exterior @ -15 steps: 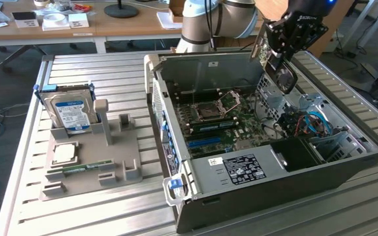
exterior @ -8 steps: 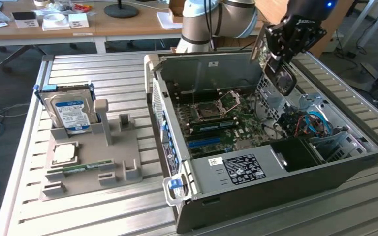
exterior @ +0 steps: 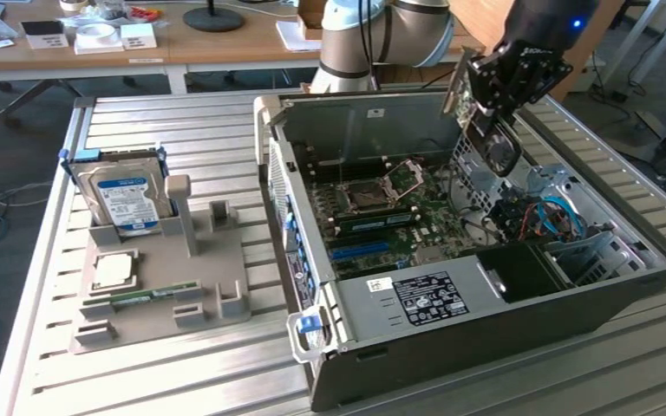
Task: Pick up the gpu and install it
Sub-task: 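Pick up the gpu and move the gpu toward the slot, then insert the gpu into the slot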
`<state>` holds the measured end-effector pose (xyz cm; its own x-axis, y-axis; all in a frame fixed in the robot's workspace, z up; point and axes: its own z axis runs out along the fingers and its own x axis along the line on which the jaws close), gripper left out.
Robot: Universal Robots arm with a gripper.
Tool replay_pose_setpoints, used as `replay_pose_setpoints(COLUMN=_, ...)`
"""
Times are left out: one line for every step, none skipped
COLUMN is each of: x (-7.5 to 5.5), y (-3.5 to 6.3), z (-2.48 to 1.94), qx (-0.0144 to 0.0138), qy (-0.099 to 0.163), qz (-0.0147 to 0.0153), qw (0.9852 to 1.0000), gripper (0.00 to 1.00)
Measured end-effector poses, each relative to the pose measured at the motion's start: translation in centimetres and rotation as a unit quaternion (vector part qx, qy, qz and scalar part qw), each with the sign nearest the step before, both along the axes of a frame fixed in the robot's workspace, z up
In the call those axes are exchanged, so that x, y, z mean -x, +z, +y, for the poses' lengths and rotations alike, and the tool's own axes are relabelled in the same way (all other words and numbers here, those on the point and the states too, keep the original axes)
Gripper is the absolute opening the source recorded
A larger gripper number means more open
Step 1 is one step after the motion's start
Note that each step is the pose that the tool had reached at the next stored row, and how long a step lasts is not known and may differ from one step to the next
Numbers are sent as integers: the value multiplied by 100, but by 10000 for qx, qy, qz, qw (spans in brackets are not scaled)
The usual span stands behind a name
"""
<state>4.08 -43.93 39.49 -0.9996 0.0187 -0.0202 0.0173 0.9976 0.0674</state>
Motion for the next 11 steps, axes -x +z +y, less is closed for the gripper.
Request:
replay_pose_setpoints(x=-9, y=-5, z=0, qx=0, qy=0, qz=0, qw=10000, gripper=26)
replay_pose_setpoints(x=-15, y=-9, z=0, qx=1, qy=0, qz=1, qw=10000, gripper=26)
replay_pose_setpoints(x=-17, y=-10, z=0, qx=1, qy=0, qz=1, qw=10000, gripper=26)
replay_pose_setpoints(x=-18, y=-11, z=0, qx=1, qy=-1, qz=1, qw=10000, gripper=26)
replay_pose_setpoints(x=-19, y=-12, z=0, qx=1, qy=-1, qz=1, qw=10000, gripper=26)
replay_pose_setpoints(x=-21, y=-13, z=0, qx=0, qy=0, qz=0, qw=10000, gripper=26)
replay_pose_setpoints(x=-21, y=-13, z=0, qx=0, qy=0, qz=1, qw=10000, gripper=26)
replay_pose_setpoints(x=-21, y=-13, z=0, qx=0, qy=0, qz=1, qw=10000, gripper=26)
replay_pose_setpoints(x=-21, y=-13, z=0, qx=0, qy=0, qz=0, qw=10000, gripper=26)
replay_pose_setpoints(x=-21, y=-13, z=0, qx=0, qy=0, qz=0, qw=10000, gripper=26)
replay_pose_setpoints(x=-21, y=-13, z=0, qx=0, qy=0, qz=0, qw=10000, gripper=26)
